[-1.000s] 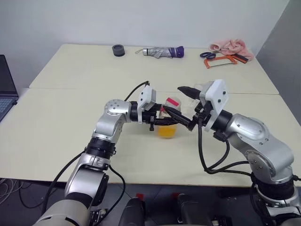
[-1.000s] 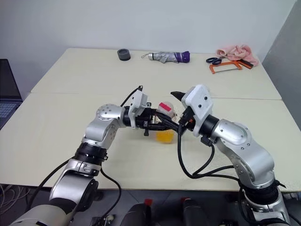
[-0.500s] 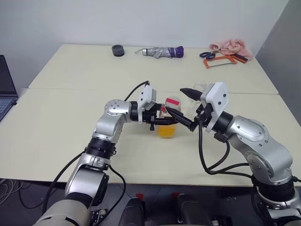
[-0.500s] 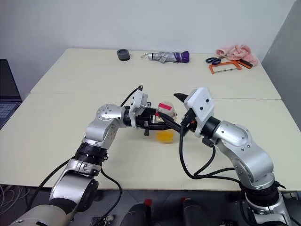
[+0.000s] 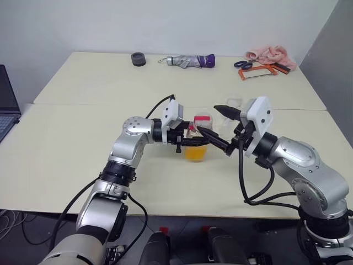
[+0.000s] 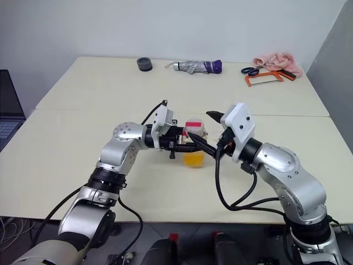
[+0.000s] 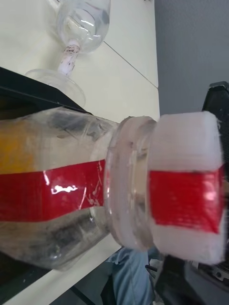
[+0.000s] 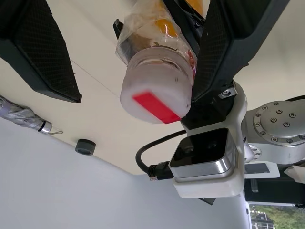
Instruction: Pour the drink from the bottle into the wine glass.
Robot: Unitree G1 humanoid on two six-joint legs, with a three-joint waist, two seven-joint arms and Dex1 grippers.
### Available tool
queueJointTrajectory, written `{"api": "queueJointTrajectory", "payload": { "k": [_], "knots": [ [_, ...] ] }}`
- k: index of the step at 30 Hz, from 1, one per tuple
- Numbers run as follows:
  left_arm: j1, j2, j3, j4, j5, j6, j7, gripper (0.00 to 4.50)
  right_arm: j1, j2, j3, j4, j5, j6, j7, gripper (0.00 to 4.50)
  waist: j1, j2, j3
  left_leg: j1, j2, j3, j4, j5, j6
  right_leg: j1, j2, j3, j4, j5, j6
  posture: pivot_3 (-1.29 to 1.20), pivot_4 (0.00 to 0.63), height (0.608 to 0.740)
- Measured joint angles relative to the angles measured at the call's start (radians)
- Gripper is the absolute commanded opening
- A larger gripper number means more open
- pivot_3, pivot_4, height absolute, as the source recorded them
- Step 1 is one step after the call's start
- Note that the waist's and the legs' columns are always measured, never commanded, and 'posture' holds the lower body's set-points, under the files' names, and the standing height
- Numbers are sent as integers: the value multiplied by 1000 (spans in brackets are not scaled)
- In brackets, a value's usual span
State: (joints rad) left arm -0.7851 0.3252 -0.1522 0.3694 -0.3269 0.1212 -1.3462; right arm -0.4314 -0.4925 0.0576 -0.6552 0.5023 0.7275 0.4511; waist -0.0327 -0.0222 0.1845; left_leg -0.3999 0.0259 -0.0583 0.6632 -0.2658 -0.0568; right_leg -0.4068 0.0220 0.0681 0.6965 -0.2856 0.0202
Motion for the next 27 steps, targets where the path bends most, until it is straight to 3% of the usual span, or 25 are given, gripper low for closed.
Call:
{"api": "queueJointTrajectory", "payload": {
  "k": [27],
  "knots": [
    [0, -1, 0, 0, 0, 0, -9, 1715, -37, 7, -78, 9, 230, 163, -17, 3922, 0, 0, 0, 0, 0, 0, 0, 0, 0, 0, 0, 0, 0, 0, 0, 0, 150, 740]
  ]
}}
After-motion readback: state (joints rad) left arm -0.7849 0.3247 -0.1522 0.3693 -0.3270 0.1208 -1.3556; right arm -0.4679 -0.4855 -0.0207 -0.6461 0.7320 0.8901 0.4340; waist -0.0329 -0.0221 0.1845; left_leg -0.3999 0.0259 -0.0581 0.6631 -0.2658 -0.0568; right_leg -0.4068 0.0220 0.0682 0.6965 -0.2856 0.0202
